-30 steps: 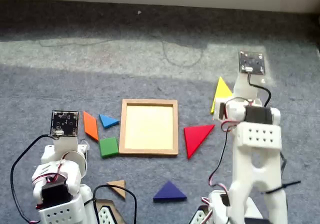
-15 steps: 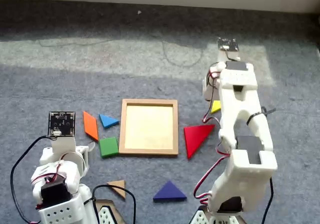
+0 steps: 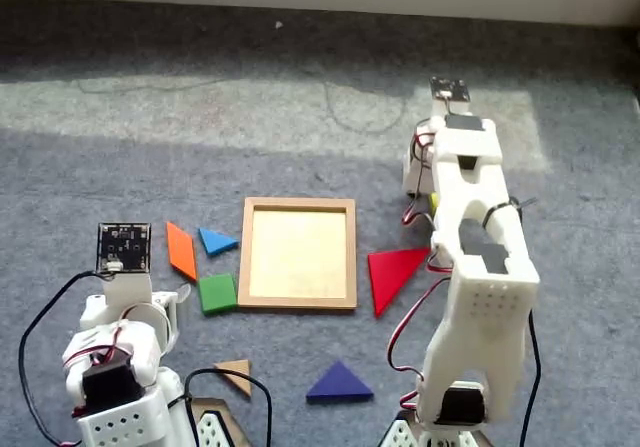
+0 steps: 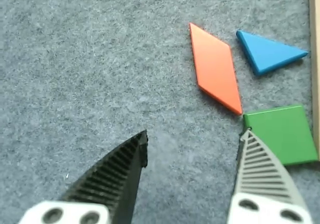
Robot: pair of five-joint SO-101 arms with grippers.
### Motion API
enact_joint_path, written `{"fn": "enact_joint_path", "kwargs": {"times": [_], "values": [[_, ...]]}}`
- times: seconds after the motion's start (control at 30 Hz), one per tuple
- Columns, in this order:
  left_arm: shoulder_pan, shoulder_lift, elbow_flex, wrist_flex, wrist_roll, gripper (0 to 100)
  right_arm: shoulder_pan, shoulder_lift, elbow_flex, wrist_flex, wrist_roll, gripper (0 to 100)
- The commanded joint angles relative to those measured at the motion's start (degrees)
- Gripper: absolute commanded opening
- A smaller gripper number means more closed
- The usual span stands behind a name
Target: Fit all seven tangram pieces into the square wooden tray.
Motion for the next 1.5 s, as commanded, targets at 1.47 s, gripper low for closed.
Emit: {"fn": "enact_joint_path", "kwargs": {"times": [1.47], "values": [[-0.5, 0.0, -0.4, 0.0, -0.5, 29, -7.8, -25.7, 7.4, 10.5, 3.3, 18.0]]}}
